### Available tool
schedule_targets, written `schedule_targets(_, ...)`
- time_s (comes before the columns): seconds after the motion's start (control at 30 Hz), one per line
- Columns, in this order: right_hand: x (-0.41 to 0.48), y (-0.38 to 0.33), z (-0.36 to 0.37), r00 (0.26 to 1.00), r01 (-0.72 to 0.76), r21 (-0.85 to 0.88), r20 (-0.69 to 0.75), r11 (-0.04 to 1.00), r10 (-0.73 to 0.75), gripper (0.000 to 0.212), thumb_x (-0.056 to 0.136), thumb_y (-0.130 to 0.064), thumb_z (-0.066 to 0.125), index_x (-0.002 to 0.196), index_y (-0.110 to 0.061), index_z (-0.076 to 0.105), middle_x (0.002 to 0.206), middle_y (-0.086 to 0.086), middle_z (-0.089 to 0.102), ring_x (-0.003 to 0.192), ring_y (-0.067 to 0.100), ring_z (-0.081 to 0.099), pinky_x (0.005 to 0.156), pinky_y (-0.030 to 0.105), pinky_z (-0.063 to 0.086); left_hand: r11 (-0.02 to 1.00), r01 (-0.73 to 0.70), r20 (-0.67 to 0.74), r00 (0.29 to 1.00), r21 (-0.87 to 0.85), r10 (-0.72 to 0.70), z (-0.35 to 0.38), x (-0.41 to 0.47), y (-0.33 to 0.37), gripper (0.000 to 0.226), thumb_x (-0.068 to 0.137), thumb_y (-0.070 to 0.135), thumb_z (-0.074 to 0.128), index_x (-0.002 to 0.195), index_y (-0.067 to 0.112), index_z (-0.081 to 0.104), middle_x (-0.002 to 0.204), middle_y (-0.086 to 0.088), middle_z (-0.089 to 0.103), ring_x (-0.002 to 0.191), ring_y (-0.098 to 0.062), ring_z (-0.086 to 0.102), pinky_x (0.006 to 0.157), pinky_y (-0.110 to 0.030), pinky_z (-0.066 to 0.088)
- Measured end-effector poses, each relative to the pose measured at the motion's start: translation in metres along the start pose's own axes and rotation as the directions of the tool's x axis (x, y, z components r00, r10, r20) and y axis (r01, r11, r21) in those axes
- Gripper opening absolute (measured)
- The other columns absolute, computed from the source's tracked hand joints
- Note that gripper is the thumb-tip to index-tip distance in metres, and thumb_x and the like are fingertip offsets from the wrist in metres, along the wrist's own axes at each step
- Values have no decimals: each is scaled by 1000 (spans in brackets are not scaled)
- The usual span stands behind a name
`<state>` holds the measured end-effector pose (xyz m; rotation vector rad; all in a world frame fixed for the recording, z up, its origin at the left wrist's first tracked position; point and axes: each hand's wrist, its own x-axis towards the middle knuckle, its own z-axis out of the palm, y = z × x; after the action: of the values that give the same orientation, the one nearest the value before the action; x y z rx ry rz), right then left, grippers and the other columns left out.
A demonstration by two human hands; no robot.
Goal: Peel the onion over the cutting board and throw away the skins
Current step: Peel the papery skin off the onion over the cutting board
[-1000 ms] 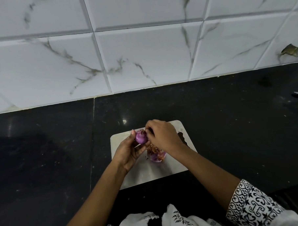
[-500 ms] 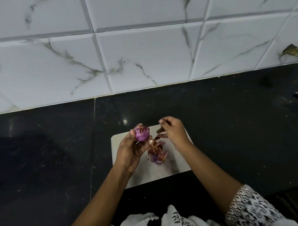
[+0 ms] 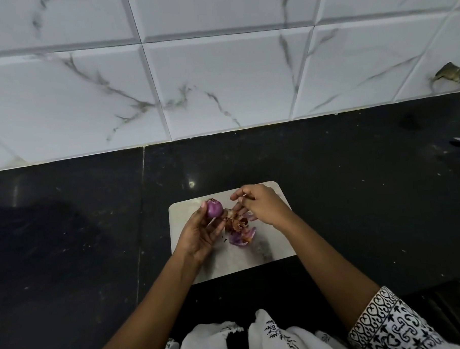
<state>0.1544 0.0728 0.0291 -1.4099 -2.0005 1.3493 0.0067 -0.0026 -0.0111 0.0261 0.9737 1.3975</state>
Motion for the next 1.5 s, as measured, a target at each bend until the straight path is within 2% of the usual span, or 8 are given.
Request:
schedule_targets(0.2,-2,6,-3,995,55,-27,-87,998,-57,5,84,-16,65,83,-19,69,82,2,72,78,19,69,78,46,56,998,61,-40,997,-10,-61,9,-4,1,41,83,42,61,105,7,60,87,-20,73,71,-20,73,66,-28,58)
schedule_targets(0.4,-4,8,-3,1000,-14,125,-9,992,15,14,86,-2,60,96,-8,67,87,8,66,75,20,66,69,32,57,990,121,-49,992,76,-117,16,-5,3,58,79,46,63,114,0,60,85,-17,74,68,-18,73,59,-23,58)
schedule_targets(0.63,-7,-3,-6,994,-96,173,76,980,84,25,94,-36,50,110,-20,62,106,1,65,97,15,61,75,31,53,977,44,-43,998,209,-36,23,-5,1,45,78,43,65,97,2,63,78,-12,73,63,-14,71,59,-23,59)
schedule_targets(0.93,-8,9,-24,931,-338,596,324,728,166,24,83,-24,66,101,-7,65,88,11,70,73,14,68,66,21,58,688,-332,154,938,645,309,32,-12,-9,33,82,40,58,80,7,55,82,-14,72,77,-28,71,70,-35,58)
schedule_targets(1.07,-10,15,-31,904,-419,682,377,600,203,24,86,-25,63,101,-6,65,87,12,69,76,16,68,71,22,56,680,-311,97,938,665,334,41,-17,-15,42,96,41,41,90,6,63,78,-6,74,74,-20,72,67,-30,59)
schedule_targets(1.23,-12,11,-36,901,-431,691,371,581,226,29,88,-22,61,112,-5,62,99,16,67,89,21,67,74,24,58,490,-280,71,913,826,402,64,-15,-14,48,68,54,63,85,9,59,77,-5,70,62,-12,70,62,-27,58)
schedule_targets(1.37,-10,10,-45,910,-415,715,338,562,241,35,86,-28,64,112,-4,63,105,20,68,94,24,69,74,27,59,555,-286,90,931,781,354,68,-9,-11,29,77,35,69,82,8,61,84,-14,72,75,-26,72,73,-41,59)
schedule_targets(1.5,-8,12,-46,912,-409,728,313,550,264,33,85,-27,65,106,-2,64,98,18,68,84,22,69,69,25,59,664,-283,105,950,692,294,67,-9,-9,18,83,22,66,83,4,66,76,-10,74,73,-22,72,64,-28,58)
